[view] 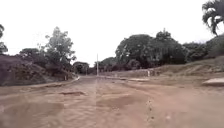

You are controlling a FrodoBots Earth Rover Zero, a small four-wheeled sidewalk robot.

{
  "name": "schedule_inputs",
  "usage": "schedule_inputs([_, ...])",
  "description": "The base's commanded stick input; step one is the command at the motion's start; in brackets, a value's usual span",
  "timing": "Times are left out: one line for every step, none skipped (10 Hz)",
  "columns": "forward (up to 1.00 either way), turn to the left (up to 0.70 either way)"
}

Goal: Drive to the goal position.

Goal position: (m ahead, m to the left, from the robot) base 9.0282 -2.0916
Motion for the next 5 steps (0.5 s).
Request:
schedule_inputs([0.85, -0.27])
schedule_inputs([0.85, -0.1])
schedule_inputs([0.85, 0.0])
schedule_inputs([0.85, 0.0])
schedule_inputs([0.85, 0.0])
